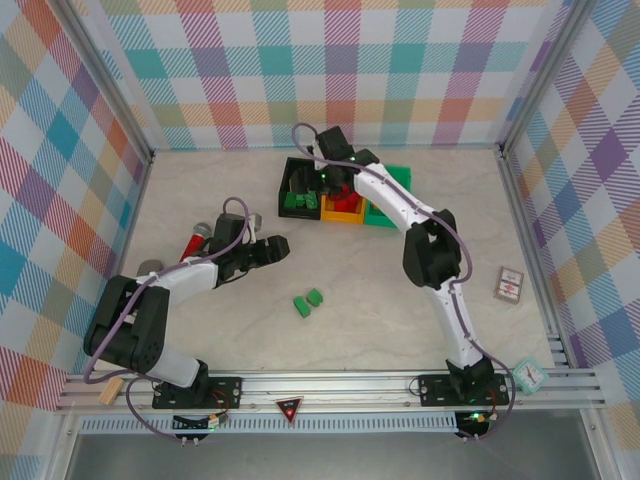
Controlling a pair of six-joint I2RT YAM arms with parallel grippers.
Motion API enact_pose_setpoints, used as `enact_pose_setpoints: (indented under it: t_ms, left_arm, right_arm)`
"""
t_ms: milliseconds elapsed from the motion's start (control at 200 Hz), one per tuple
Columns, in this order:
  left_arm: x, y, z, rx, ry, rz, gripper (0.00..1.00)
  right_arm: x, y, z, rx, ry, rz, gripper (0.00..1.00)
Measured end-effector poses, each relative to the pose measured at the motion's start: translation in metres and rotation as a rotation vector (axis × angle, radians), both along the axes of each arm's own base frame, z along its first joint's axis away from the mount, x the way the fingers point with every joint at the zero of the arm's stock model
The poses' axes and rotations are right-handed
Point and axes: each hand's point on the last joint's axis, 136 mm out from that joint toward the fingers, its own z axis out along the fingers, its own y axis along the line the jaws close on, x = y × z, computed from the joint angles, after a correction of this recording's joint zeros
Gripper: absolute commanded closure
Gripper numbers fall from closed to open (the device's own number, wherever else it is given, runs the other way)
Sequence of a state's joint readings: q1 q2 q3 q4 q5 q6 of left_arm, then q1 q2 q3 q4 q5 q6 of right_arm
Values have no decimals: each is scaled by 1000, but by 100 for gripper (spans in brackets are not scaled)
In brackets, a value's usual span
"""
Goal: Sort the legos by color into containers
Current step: Pick up the lego from the middle-left of the table.
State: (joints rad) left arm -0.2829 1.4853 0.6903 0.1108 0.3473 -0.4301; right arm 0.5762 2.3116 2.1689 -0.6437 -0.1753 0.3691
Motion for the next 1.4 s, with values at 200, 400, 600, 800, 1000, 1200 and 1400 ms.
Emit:
enact_pose_setpoints:
  t_ms: [200, 400, 600, 800, 1000, 1200, 1400]
  left_arm:
    - [0, 0, 0, -2, 0, -2, 23]
    - [-1, -2, 0, -8, 2, -8, 24]
    - [0, -6, 4, -29, -10, -27, 24]
    - [-5, -17, -2, -27, 1, -56, 24]
    - [-21, -40, -5, 3, 12, -129, 24]
    - [-44, -66, 1, 68, 13, -227, 25]
    - [-72, -94, 12, 174, -3, -365, 28]
  right_arm:
    - [-40, -18, 34, 52, -27, 23, 23]
    - [-76, -43, 60, 79, -106, 38, 6]
    - [-119, -82, 33, 2, -105, 20, 1]
    - [-138, -109, 25, -41, -152, -15, 1]
    - [-147, -132, 13, -103, -189, -66, 1]
    - [-151, -149, 0, -173, -216, -90, 1]
    - [-159, -162, -29, -230, -204, -96, 1]
